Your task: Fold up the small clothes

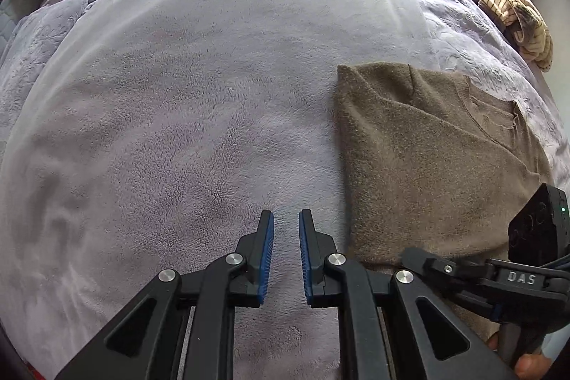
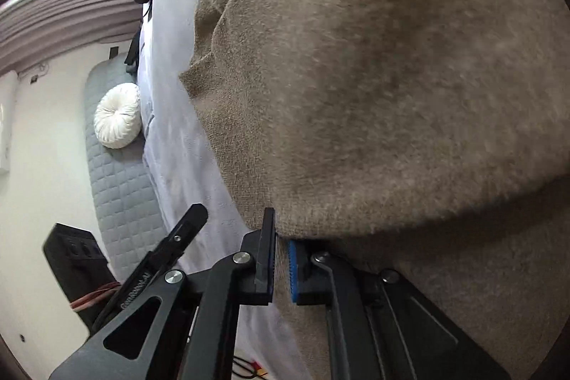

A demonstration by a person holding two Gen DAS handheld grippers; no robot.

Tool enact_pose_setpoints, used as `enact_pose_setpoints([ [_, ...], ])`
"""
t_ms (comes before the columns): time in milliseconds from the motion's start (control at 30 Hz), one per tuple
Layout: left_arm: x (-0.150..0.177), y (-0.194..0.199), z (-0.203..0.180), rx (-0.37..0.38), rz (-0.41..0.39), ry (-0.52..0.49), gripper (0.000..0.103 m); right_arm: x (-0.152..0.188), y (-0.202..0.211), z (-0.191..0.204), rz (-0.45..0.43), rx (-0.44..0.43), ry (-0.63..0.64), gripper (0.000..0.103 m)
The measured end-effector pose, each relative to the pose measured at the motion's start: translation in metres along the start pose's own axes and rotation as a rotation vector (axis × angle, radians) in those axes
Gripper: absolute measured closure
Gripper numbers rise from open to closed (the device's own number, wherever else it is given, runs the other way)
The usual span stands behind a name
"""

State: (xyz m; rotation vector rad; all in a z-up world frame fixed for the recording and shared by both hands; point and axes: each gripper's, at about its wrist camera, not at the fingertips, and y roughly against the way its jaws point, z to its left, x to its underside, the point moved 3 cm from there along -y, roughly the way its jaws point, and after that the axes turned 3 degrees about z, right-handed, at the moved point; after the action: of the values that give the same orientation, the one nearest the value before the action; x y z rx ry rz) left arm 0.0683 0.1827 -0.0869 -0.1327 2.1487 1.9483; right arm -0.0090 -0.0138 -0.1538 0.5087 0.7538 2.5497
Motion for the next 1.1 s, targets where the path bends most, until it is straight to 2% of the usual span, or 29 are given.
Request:
enact_pose_setpoints([
  [67, 0.001, 0.002, -0.003, 0.000, -0.006, -0.010, 0.087, 0.004, 0.015, 0.005, 0.020, 0.055, 0.036, 0.094],
  [100, 0.001, 0.003, -0.006, 0.005, -0.004, -0.016, 0.087, 0.005, 0.027, 0.006, 0.006, 0.088, 0.065, 0.088],
  [133, 0.001, 0.004, -0.008, 0.009, -0.002, -0.018, 0.087, 0.003, 0.042, 0.009, -0.024, 0.129, 0.098, 0.070],
  [167, 0.002, 0.004, -0.010, 0.014, -0.002, -0.019, 0.087, 0.001, 0.066, 0.010, -0.083, 0.186, 0.137, 0.059],
  [200, 0.002, 0.005, -0.013, 0.021, -0.002, -0.019, 0.087, -0.002, 0.085, 0.009, -0.135, 0.232, 0.158, 0.043],
  [267, 0.003, 0.005, -0.021, 0.025, -0.001, -0.024, 0.087, -0.014, 0.128, 0.004, -0.257, 0.341, 0.196, 0.042],
  [333, 0.004, 0.003, -0.032, 0.030, 0.010, -0.035, 0.087, -0.031, 0.157, -0.005, -0.329, 0.447, 0.208, 0.042],
  [367, 0.005, 0.002, -0.037, 0.031, 0.013, -0.039, 0.085, -0.036, 0.163, -0.010, -0.341, 0.471, 0.204, 0.042],
  [400, 0.006, 0.001, -0.043, 0.028, 0.020, -0.045, 0.049, -0.048, 0.170, -0.022, -0.341, 0.512, 0.184, 0.043],
  [433, 0.007, 0.001, -0.049, 0.026, 0.021, -0.044, 0.000, -0.054, 0.172, -0.029, -0.331, 0.544, 0.161, 0.055],
  [467, 0.008, 0.004, -0.052, 0.031, 0.003, -0.038, 0.002, -0.059, 0.178, -0.040, -0.324, 0.548, 0.122, 0.061],
  [500, 0.009, 0.008, -0.058, 0.043, -0.008, -0.043, 0.001, -0.060, 0.183, -0.043, -0.327, 0.513, 0.096, 0.062],
  [567, 0.011, 0.009, -0.067, 0.038, 0.001, -0.064, 0.001, -0.053, 0.191, -0.041, -0.336, 0.466, 0.093, 0.058],
  [633, 0.014, 0.010, -0.077, 0.016, 0.014, -0.084, 0.001, -0.044, 0.196, -0.039, -0.322, 0.461, 0.110, 0.036],
  [667, 0.016, 0.010, -0.080, 0.008, 0.017, -0.092, 0.001, -0.037, 0.197, -0.039, -0.308, 0.444, 0.113, 0.034],
  [767, 0.019, 0.013, -0.095, -0.016, 0.018, -0.136, 0.001, -0.019, 0.207, -0.049, -0.283, 0.394, 0.101, 0.033],
  [867, 0.022, 0.005, -0.106, -0.029, 0.070, -0.141, 0.001, -0.006, 0.216, -0.062, -0.287, 0.380, 0.086, 0.033],
  [967, 0.027, -0.004, -0.118, 0.010, 0.122, -0.138, 0.001, -0.001, 0.229, -0.069, -0.301, 0.354, 0.052, 0.033],
  [1100, 0.034, 0.002, -0.146, 0.046, 0.124, -0.183, 0.001, 0.010, 0.266, -0.096, -0.344, 0.312, -0.018, 0.033],
])
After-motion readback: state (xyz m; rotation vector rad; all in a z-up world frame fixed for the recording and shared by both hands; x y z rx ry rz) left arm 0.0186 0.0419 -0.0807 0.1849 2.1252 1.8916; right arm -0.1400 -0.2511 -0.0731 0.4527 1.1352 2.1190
